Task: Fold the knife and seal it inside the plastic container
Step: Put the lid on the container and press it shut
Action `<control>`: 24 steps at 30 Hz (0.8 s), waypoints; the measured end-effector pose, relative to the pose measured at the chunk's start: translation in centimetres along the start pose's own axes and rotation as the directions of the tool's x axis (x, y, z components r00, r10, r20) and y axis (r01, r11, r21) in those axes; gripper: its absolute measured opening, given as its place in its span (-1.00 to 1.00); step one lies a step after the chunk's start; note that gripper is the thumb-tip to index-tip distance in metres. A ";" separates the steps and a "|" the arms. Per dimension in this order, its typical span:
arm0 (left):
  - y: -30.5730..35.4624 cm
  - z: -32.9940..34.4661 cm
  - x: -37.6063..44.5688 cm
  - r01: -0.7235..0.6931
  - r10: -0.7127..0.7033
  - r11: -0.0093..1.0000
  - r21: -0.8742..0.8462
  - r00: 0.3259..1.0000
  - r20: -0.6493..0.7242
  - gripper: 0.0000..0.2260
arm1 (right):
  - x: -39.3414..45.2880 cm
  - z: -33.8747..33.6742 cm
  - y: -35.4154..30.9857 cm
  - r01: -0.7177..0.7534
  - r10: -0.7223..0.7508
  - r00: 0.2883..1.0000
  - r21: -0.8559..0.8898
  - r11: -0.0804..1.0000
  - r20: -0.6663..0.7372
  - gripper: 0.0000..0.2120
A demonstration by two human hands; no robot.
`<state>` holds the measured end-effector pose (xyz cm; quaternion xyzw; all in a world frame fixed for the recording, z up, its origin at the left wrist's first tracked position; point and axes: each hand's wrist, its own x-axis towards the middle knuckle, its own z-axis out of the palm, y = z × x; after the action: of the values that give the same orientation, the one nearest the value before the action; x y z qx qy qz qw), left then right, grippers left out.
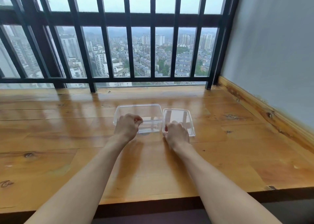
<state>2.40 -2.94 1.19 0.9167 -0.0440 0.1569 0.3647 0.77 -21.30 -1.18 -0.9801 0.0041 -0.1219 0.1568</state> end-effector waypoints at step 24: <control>0.0 0.0 -0.5 -0.033 0.034 0.999 -0.017 0.999 0.018 -0.87 | 0.5 -1.8 0.2 0.045 -0.035 0.929 0.018 0.999 -0.369 -0.71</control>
<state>1.88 -2.92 1.03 0.9142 -0.0640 0.1543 0.3692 0.81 -22.08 0.54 -0.9376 0.0118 -0.3067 0.1636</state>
